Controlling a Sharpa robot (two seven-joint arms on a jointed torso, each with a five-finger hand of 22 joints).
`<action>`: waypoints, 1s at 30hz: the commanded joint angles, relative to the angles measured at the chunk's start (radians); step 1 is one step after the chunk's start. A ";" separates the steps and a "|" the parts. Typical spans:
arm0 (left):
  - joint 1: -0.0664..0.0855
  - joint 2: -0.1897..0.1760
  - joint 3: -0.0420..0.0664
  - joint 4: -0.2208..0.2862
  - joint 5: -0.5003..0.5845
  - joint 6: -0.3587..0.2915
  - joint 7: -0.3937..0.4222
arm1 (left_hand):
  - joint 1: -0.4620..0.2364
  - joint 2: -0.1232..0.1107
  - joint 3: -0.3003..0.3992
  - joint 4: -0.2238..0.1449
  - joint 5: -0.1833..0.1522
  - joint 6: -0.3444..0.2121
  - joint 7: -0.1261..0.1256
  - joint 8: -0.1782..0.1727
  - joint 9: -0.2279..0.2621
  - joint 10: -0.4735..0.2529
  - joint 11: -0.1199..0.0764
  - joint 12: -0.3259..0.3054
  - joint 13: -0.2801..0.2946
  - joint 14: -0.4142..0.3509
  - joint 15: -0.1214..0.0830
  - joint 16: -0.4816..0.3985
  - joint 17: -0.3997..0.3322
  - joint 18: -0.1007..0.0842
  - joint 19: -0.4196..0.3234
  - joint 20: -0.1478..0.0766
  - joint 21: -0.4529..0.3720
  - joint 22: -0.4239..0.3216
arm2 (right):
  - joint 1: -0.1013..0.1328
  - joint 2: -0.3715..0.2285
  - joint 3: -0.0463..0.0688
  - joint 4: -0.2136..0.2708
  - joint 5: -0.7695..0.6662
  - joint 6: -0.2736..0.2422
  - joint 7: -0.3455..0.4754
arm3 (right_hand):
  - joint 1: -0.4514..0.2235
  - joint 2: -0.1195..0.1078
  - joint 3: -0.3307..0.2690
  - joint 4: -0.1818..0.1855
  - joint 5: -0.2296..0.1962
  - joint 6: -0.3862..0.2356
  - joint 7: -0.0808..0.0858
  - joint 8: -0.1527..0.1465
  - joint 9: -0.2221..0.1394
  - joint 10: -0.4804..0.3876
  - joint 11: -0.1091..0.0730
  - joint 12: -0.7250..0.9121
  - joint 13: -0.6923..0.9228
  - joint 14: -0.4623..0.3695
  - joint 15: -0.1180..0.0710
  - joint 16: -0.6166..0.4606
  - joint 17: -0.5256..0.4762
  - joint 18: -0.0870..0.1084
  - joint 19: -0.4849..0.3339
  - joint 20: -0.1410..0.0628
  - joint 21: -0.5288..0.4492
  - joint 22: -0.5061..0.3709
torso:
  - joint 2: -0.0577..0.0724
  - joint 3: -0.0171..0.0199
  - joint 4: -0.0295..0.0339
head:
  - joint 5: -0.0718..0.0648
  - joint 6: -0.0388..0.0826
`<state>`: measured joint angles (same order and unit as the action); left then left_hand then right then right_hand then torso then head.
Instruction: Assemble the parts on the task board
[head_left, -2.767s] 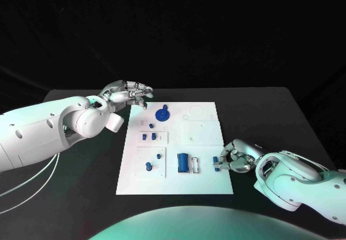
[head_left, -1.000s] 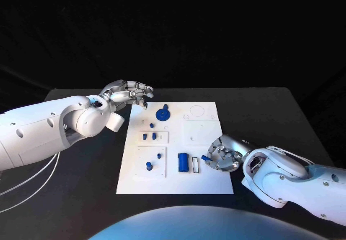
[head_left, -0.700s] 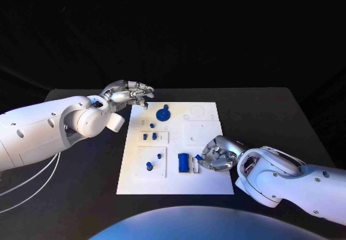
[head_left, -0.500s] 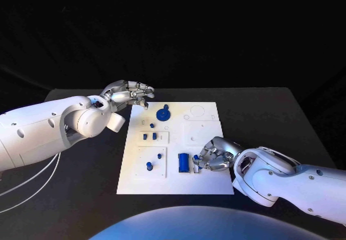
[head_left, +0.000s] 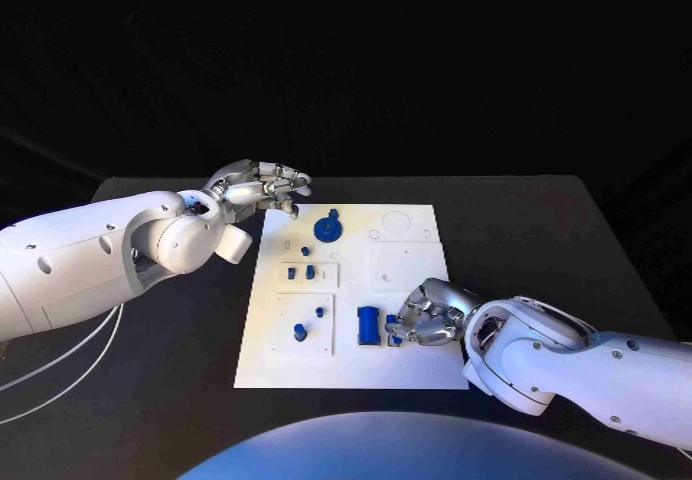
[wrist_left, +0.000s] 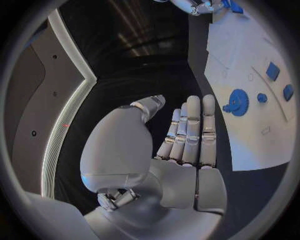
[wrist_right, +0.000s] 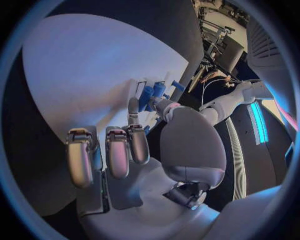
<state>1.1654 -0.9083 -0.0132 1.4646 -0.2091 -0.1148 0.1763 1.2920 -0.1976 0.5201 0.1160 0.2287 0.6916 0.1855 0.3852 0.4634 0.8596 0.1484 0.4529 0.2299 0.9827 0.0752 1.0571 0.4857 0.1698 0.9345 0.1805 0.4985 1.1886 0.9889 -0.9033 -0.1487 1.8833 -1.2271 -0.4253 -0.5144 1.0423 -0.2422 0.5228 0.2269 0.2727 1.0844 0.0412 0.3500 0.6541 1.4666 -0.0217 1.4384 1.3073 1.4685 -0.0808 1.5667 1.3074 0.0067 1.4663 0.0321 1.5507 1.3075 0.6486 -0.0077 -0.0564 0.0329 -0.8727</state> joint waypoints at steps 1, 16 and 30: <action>0.001 0.001 0.001 0.003 0.002 0.016 0.007 | 0.001 0.003 -0.004 0.005 0.005 -0.009 0.023 0.005 -0.001 -0.006 -0.001 0.005 -0.002 -0.006 0.002 -0.002 0.001 0.011 -0.002 0.003 -0.004 -0.001 | -0.002 0.001 0.000 -0.003 -0.001 0.023 -0.005 | -0.009 0.001 -0.004 0.001 -0.004 0.006 -0.003 0.005 0.001 0.044 -0.009 0.007 0.170 0.102 -0.006 0.004 0.263 -0.002 0.096 -0.005 0.003 0.258 | -0.001 -0.0007 0.0003 | 0.000 0.000; 0.001 0.000 0.001 0.003 0.002 0.015 0.006 | 0.001 0.003 -0.004 0.005 0.005 -0.009 0.023 0.005 -0.001 -0.006 -0.001 0.005 -0.002 -0.006 0.002 -0.002 0.001 0.011 -0.002 0.003 -0.004 -0.001 | -0.004 -0.002 0.000 -0.003 -0.023 0.014 -0.021 | -0.007 0.005 -0.001 -0.005 -0.006 0.017 -0.008 0.012 0.005 0.049 -0.014 0.015 0.177 0.102 -0.009 0.004 0.263 -0.003 0.097 -0.008 0.004 0.258 | 0.000 -0.0001 -0.0002 | -0.001 0.000; 0.001 0.000 0.001 0.002 0.002 0.016 0.005 | 0.002 0.004 -0.004 0.006 0.005 -0.011 0.024 0.010 -0.003 -0.007 -0.001 0.008 -0.002 -0.007 0.002 -0.001 0.002 0.011 -0.002 0.003 -0.005 -0.003 | -0.004 0.002 0.000 -0.001 -0.014 0.019 -0.005 | -0.045 0.010 -0.058 0.022 -0.098 0.024 -0.010 0.016 0.009 0.053 -0.016 0.020 0.182 0.102 -0.013 0.004 0.263 -0.003 0.097 -0.012 0.004 0.258 | 0.000 -0.0009 0.0002 | -0.001 0.000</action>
<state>1.1654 -0.9094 -0.0133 1.4645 -0.2091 -0.1141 0.1757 1.2921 -0.1976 0.5174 0.1187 0.2287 0.6880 0.1891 0.3913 0.4614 0.8596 0.1484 0.4589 0.2289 0.9827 0.0752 1.0571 0.4863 0.1698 0.9345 0.1805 0.4985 1.1868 0.9859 -0.9021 -0.1488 1.8811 -1.2346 -0.4213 -0.5262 1.0055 -0.2343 0.4679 0.2489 0.1774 1.1005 0.0323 0.3599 0.6621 1.4665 -0.0287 1.4540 1.3080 1.4651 -0.0844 1.5667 1.3073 0.0066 1.4662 0.0249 1.5507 1.3079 0.6483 -0.0080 -0.0558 0.0317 -0.8726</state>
